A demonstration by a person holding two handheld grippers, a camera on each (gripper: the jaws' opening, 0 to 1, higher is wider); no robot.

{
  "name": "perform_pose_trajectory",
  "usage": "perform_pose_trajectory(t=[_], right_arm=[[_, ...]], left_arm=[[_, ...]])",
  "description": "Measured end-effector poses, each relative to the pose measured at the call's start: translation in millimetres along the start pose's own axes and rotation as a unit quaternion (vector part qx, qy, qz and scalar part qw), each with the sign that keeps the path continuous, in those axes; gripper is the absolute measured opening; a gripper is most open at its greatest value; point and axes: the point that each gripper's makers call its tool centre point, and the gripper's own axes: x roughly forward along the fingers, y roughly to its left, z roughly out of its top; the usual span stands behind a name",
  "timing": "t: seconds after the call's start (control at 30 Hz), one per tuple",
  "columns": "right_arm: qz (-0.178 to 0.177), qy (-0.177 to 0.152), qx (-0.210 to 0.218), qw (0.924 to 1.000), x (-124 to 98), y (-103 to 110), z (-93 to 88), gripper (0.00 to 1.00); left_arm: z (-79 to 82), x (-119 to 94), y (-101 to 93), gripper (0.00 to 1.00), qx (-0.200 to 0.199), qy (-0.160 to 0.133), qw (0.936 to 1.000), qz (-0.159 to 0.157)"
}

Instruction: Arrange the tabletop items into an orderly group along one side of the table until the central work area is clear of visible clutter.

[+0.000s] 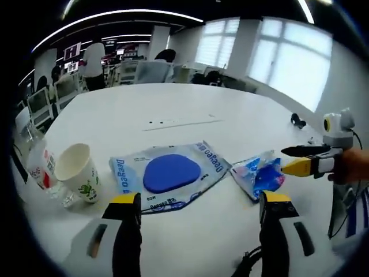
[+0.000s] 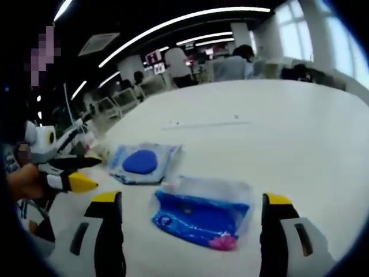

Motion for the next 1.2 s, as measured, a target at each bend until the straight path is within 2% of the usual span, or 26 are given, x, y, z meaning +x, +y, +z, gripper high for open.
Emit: perform_pose_trajectory(t=[0.23,0.53,0.73,1.2], right_arm=[[-0.009,-0.003,0.016,0.9998,-14.3,-11.0,-13.1,1.00],[-0.027,-0.012,0.048,0.9984,-30.8,-29.1,-25.1,1.00],[-0.036,-0.023,0.060,0.9973,-35.5,-36.9,-21.7,1.00],[-0.045,-0.030,0.079,0.9954,-34.6,-51.7,-22.2,0.95]], left_arm=[[2.0,7.1,-32.4,1.00,0.014,-0.007,0.9989,-0.045],[-3.6,20.2,-77.1,1.00,0.027,0.009,0.9941,-0.105],[-5.6,32.5,-93.1,1.00,0.033,0.019,0.9932,-0.110],[-4.9,63.9,-108.2,1.00,0.043,0.030,0.9938,-0.098]])
